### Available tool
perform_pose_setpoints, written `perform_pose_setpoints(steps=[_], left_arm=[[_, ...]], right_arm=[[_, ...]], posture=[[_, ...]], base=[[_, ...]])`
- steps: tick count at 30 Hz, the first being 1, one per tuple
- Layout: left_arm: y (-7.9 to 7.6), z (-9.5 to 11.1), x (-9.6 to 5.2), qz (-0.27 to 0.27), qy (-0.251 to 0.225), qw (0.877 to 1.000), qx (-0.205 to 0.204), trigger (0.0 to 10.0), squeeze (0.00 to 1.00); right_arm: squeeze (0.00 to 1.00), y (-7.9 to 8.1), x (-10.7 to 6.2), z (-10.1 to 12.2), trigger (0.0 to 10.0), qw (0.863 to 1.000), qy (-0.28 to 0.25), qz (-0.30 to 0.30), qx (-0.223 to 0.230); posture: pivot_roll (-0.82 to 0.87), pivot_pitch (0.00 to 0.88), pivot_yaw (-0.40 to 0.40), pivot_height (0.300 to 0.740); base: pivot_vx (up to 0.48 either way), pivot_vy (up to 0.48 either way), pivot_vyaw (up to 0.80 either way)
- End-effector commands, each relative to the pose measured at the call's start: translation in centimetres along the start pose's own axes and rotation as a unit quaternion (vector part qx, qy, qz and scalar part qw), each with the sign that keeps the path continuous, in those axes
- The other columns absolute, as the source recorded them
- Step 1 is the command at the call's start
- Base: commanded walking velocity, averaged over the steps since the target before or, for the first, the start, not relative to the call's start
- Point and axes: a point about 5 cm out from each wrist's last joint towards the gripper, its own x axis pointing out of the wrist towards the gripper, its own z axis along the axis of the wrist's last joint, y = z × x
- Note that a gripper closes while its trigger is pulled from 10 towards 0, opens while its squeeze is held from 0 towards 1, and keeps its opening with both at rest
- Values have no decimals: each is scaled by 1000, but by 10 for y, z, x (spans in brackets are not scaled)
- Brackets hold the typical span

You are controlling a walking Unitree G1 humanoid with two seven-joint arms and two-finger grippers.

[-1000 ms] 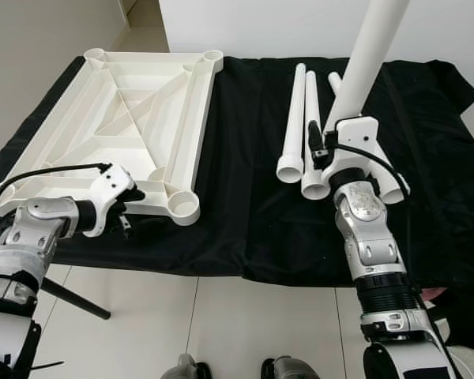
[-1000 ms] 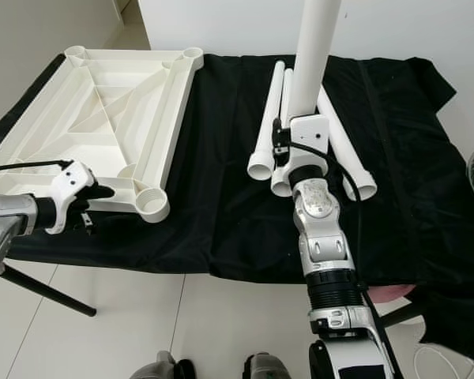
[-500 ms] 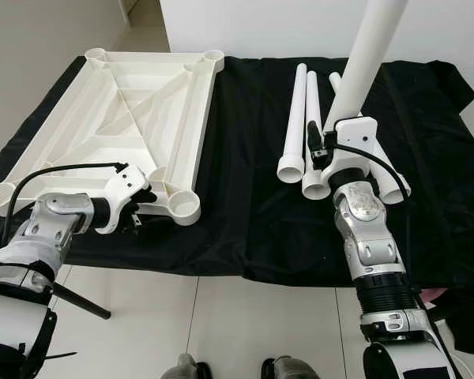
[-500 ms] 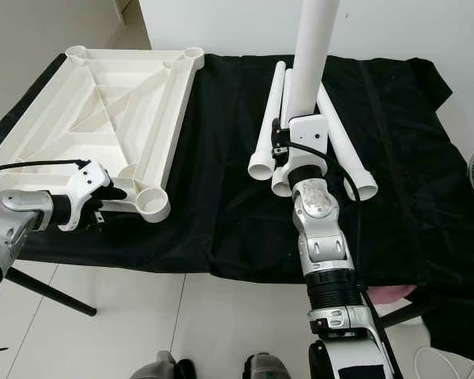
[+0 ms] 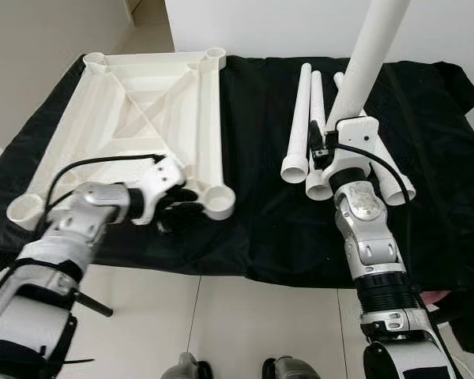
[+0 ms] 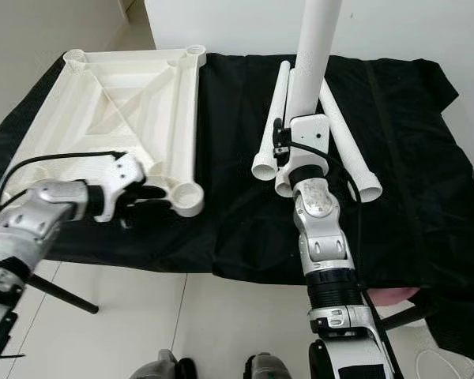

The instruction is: Building children table

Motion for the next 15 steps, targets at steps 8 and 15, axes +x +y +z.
perform_pose_setpoints(steps=[8,15], left_arm=[[-22,19,29,-101,-30,994,18,0,0],[-14,27,22,-76,-40,996,25,10000,0]], right_arm=[[0,7,3,3,10000,1000,-6,12,6],[0,7,3,4,10000,1000,-7,11,6]], posture=[[-86,110,89,740],[-86,110,91,740]], base=[[0,0,0],[0,0,0]])
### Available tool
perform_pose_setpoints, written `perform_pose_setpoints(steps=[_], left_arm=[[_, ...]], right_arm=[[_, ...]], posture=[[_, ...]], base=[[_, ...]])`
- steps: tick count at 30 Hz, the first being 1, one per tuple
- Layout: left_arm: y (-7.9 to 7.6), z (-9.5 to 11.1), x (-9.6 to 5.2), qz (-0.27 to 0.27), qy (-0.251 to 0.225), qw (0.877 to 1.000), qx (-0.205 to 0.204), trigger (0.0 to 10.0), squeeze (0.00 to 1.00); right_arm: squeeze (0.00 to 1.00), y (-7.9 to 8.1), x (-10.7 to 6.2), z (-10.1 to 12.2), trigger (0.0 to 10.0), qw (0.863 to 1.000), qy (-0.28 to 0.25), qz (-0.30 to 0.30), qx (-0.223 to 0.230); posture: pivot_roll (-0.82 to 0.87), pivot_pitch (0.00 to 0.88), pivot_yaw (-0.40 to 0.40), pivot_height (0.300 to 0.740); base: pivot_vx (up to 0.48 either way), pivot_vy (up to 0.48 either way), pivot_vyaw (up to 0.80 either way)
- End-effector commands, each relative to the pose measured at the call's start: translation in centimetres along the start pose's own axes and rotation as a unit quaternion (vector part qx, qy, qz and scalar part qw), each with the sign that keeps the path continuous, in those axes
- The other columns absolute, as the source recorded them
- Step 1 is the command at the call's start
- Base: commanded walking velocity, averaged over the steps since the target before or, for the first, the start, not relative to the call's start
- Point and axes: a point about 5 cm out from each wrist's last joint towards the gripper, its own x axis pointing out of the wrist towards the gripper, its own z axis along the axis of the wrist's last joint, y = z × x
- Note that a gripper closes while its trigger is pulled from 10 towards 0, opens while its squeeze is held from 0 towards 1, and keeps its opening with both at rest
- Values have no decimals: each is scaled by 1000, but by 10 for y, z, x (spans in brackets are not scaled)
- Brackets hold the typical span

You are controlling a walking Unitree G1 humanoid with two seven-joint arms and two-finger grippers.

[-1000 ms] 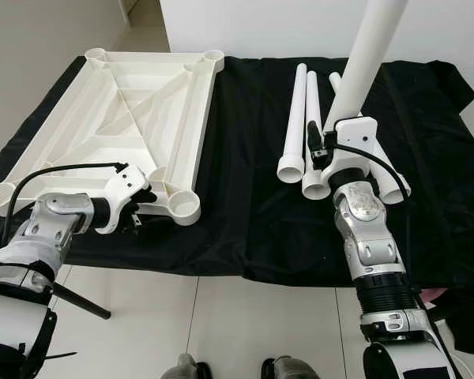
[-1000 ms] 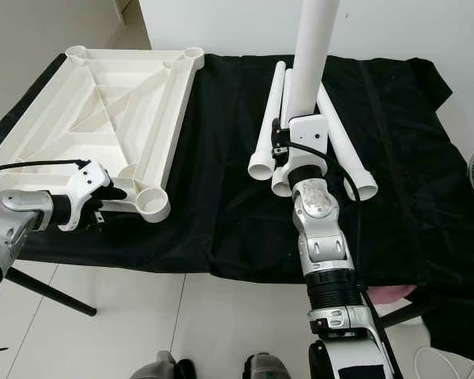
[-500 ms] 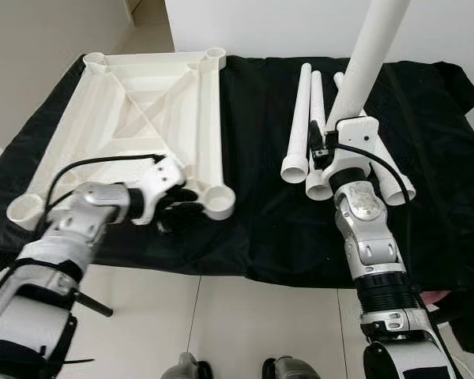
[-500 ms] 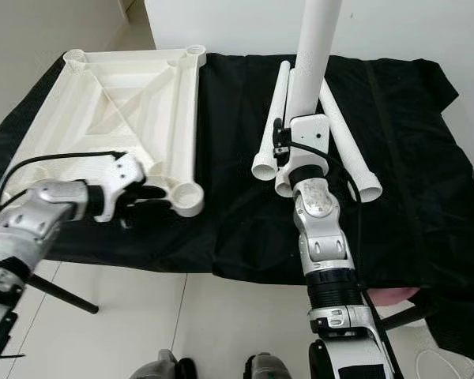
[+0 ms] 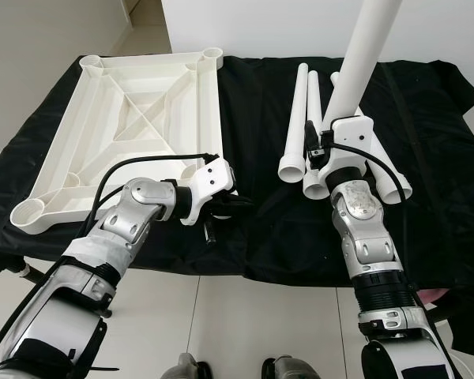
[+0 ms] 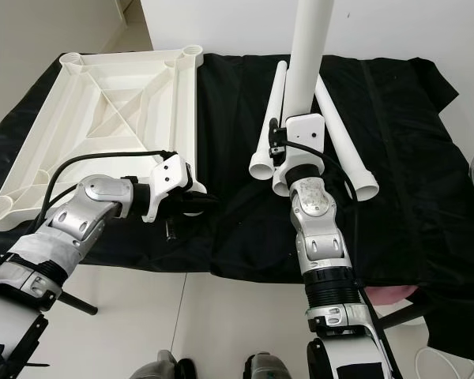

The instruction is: Building children table

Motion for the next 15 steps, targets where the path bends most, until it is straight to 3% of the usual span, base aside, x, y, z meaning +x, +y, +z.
perform_pose_setpoints(steps=[1,2,3,4,5,7,12,13,14,15], left_arm=[[0,2,-8,-29,2,1000,3,10000,0],[9,6,-19,-13,-2,1000,0,10000,0],[15,11,-30,0,-7,1000,-3,10000,765],[15,11,-30,0,-7,1000,-3,10000,765],[20,12,-40,10,-7,1000,-6,10000,1000],[20,12,-40,10,-7,1000,-6,10000,1000],[25,-3,-69,42,50,998,-3,10000,1000],[25,-8,-75,48,69,996,-4,10000,918],[25,-8,-75,48,69,996,-4,10000,918],[22,-15,-81,48,87,995,-4,10000,0]], right_arm=[[0,5,3,4,10000,1000,-9,8,3],[0,4,3,4,10000,1000,-8,8,3],[0,5,3,3,10000,1000,-7,9,3],[0,5,3,3,10000,1000,-7,9,3],[0,5,3,3,10000,1000,-6,10,3],[0,5,3,3,10000,1000,-6,10,3],[0,7,4,2,10000,1000,-6,15,5],[0,8,4,2,10000,1000,-7,16,5],[0,8,4,2,10000,1000,-7,16,5],[0,8,4,3,10000,1000,-7,18,5]], posture=[[-86,110,91,740],[-86,110,91,740],[-86,110,91,740],[-86,110,91,740],[-78,107,88,740],[-78,107,88,740],[-68,99,79,740],[-68,99,79,740],[-68,99,79,740],[-67,98,78,740]], base=[[0,0,0],[0,0,0],[0,0,0],[0,0,0],[0,0,0],[0,0,0],[0,0,0],[0,0,0],[0,0,0],[0,0,0]])
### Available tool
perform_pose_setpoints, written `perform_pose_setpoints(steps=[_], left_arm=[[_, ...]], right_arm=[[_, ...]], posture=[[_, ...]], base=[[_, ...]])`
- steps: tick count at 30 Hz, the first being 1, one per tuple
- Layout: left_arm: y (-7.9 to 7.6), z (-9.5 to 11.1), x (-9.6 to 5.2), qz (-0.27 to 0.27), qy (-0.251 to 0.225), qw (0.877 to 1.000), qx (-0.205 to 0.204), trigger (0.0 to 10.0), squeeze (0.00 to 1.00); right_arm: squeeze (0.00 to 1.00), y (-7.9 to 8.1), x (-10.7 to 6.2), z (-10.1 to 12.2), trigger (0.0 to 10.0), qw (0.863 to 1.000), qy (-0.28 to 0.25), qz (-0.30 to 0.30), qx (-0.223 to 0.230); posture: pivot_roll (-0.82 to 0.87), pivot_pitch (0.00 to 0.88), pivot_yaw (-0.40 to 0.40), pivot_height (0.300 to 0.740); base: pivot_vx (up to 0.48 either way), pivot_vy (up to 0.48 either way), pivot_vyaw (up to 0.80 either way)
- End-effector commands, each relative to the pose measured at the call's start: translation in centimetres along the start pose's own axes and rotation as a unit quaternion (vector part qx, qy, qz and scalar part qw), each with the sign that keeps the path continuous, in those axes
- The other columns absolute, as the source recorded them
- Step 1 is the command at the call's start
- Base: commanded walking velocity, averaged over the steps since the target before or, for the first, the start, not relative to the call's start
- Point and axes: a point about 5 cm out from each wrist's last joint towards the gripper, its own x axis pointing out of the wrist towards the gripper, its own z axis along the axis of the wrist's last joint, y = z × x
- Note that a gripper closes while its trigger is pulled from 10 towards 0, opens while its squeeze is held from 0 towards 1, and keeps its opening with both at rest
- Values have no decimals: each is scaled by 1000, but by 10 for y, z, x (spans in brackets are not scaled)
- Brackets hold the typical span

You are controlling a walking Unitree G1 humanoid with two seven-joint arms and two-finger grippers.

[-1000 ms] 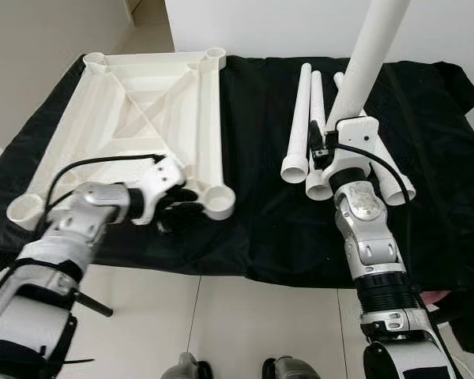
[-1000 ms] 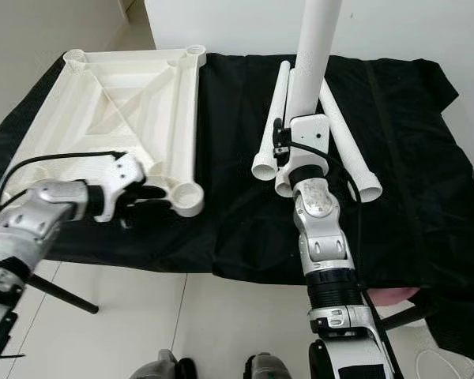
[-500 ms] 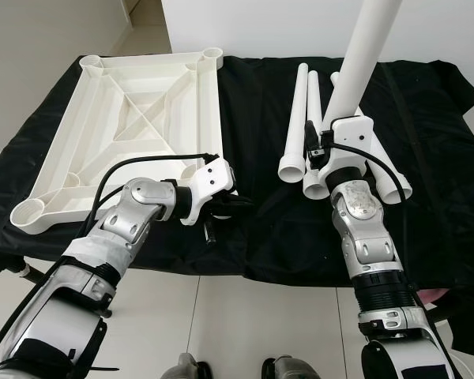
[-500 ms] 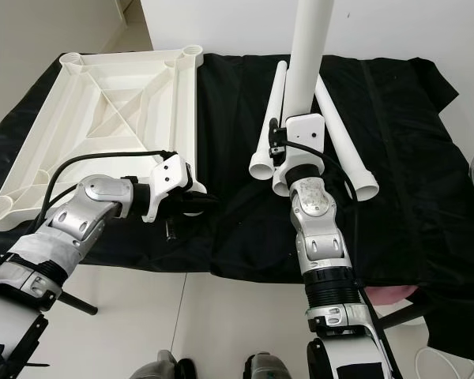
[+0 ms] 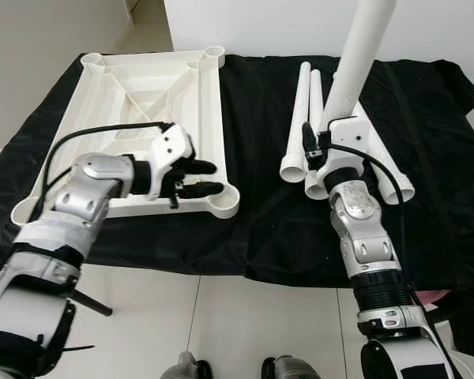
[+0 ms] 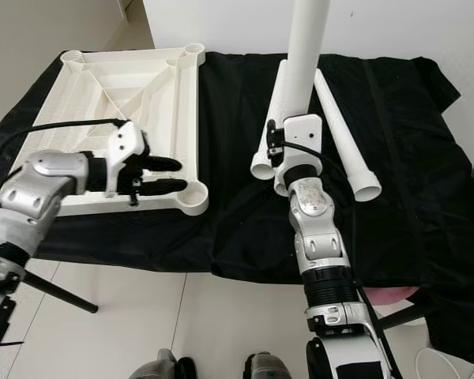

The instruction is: Building children table

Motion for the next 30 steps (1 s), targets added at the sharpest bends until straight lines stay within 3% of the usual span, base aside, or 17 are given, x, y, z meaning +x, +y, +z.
perform_pose_setpoints(steps=[1,9,12,15,20,28,30], left_arm=[[-7,-19,-7,-23,38,999,-10,10000,0],[-14,-40,-15,-26,85,996,-23,10000,0],[-15,-58,-5,9,124,992,-24,10000,0],[-15,-60,-3,14,128,991,-24,10000,0],[-8,-62,13,57,139,988,-24,10000,0],[-8,-54,27,53,117,992,-17,10000,0],[-11,-46,41,36,93,995,-9,10000,0]], right_arm=[[0,5,2,4,10000,1000,-12,10,5],[0,5,3,4,10000,1000,-11,11,4],[0,6,4,5,10000,1000,-14,12,5],[0,6,4,5,10000,1000,-14,12,5],[0,4,5,6,10000,1000,-16,9,3],[0,3,5,6,10000,1000,-16,7,2],[0,3,5,6,10000,1000,-15,8,2]], posture=[[-67,95,77,740],[-66,93,75,740],[-68,91,74,740],[-68,91,74,740],[-81,91,76,740],[-90,95,75,740],[-92,99,71,740]], base=[[0,0,0],[0,0,0],[0,0,0],[0,0,0],[0,0,0],[0,0,0],[0,0,0]])
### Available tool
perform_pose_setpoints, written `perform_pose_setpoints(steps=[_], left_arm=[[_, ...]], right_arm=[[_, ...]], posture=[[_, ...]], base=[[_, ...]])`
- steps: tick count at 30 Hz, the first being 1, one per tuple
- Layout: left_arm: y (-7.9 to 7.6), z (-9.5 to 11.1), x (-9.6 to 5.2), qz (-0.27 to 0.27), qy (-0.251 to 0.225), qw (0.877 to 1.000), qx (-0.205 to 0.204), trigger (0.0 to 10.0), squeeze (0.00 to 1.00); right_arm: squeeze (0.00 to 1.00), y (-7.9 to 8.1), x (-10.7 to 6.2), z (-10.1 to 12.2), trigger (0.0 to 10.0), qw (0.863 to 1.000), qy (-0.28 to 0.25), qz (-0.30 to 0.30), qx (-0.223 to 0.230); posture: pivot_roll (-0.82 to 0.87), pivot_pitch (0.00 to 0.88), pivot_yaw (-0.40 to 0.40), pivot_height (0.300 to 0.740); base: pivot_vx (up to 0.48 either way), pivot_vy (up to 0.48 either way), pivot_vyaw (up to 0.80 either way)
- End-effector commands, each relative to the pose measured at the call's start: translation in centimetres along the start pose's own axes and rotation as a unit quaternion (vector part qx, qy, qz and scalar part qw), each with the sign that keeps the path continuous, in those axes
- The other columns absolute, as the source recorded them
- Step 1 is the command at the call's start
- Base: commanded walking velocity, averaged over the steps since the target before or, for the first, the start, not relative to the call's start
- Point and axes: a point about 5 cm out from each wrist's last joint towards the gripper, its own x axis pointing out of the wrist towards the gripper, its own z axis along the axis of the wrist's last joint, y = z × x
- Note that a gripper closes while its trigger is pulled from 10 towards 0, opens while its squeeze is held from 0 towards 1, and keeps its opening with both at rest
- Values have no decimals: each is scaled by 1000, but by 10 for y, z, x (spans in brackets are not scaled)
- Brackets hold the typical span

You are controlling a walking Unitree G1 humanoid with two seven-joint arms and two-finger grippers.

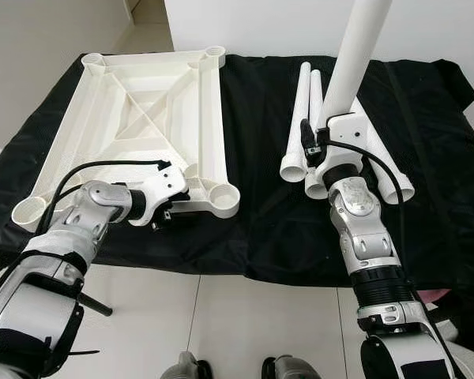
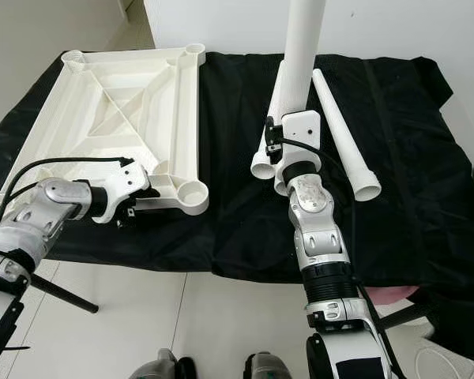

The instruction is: Building children table

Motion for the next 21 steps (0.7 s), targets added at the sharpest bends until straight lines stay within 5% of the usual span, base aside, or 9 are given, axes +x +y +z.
perform_pose_setpoints(steps=[1,21], left_arm=[[-1,6,12,19,-10,1000,10,10000,0],[-34,55,50,-97,-110,989,29,10000,0]], right_arm=[[0,5,3,4,10000,1000,-11,6,5],[0,7,8,6,10000,1000,-15,9,7]], posture=[[-92,99,71,740],[-85,101,74,740]], base=[[0,0,0],[0,0,0]])
